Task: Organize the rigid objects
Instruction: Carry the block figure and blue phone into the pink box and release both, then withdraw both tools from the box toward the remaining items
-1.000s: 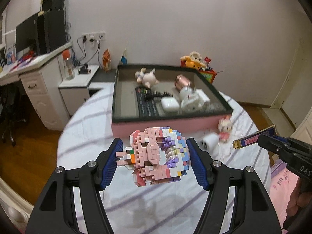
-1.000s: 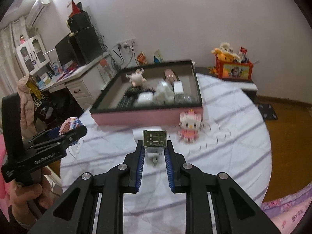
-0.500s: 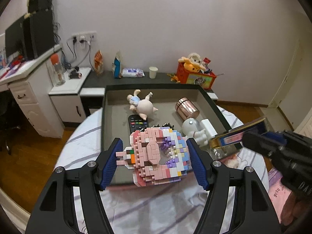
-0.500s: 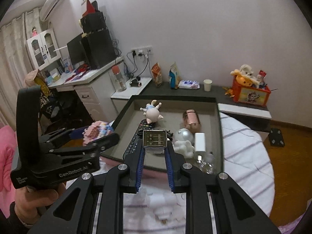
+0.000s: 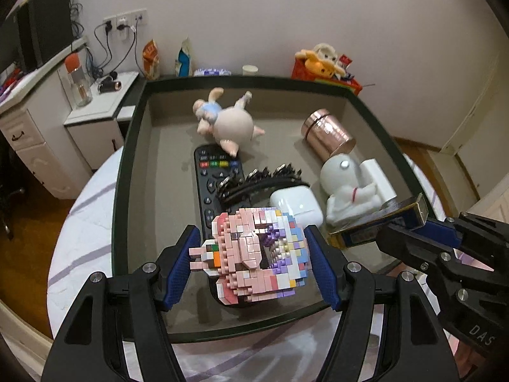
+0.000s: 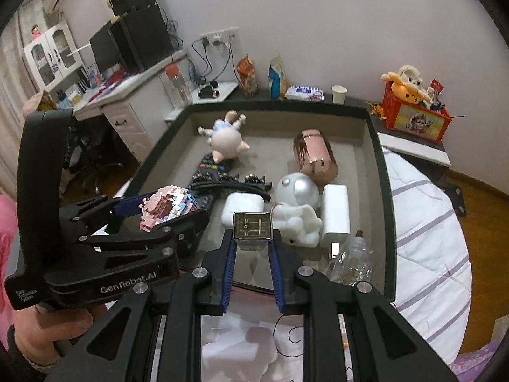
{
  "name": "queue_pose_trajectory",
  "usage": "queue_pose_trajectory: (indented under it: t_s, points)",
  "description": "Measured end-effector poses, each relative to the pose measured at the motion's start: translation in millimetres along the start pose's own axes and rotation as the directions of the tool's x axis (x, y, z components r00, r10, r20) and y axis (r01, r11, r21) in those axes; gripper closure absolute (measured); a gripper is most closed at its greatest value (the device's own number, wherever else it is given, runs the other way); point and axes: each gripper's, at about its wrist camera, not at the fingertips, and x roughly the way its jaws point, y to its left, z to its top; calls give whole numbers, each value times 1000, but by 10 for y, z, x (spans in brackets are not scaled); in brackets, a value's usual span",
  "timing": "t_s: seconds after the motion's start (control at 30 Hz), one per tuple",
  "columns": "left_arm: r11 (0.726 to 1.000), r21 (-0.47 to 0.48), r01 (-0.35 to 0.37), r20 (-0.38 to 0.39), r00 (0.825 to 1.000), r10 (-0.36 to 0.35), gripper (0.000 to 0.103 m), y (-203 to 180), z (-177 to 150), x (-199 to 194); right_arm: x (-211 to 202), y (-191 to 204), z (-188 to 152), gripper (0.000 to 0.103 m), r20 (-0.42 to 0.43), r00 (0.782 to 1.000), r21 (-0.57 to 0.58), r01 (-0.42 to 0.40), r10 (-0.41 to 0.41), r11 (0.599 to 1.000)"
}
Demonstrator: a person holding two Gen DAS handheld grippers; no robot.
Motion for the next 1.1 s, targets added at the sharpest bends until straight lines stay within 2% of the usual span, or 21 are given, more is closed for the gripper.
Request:
queue_pose_trajectory:
  t_s: [0.1,0.17,0.2,0.23,0.3,0.37,0.47,0.5,0.63,0.77,0.97,1.1]
  points:
    - [1000,13,-26,-5,1000,26,33,-16,-10,25,53,5,-15,82,-19,1000,-9,14,-14,1000]
    - [1000,17,-23,-16,1000,23,25,-26,-18,30,60,0,-34,82,-18,1000,-8,24,-24,1000]
    - [999,24,-31,-20,999,31,16,-36,-26,32,58,-9,-34,79,-15,1000,-5,24,-24,1000]
    - [999,27,-39,-17,999,40,13,-32,-33,18,47,-14,-34,74,-10,1000,2,26,-26,1000]
    - [998,25,-49,-9,999,49,12,-11,-50,-6,-4,-29,-43,45,8,999,12,35,-35,999]
    - [1000,4,-29,-1,1000,29,7,28,-72,-57,-72,-46,-49,35,30,999,19,39,-40,999]
    - [999,-7,-37,23,999,37,4,42,-102,-164,-171,-65,-61,25,56,997,29,42,-43,999]
    - [999,-10,-42,29,999,42,1,39,-116,-206,-209,-66,-67,23,66,997,32,46,-48,998]
    - [995,-22,-97,75,992,99,0,24,-189,-420,-342,-63,-118,17,88,994,46,56,-59,997]
    - [990,-49,-132,110,984,137,0,29,-315,-673,-543,-71,-235,0,141,988,92,49,-62,995]
    - [988,-84,-131,136,981,142,0,85,-634,-1065,-905,-56,-502,0,202,978,141,32,-60,990]
    - [988,-88,-125,152,979,137,0,49,-920,-1285,-1162,14,-795,0,231,971,153,27,-62,988]
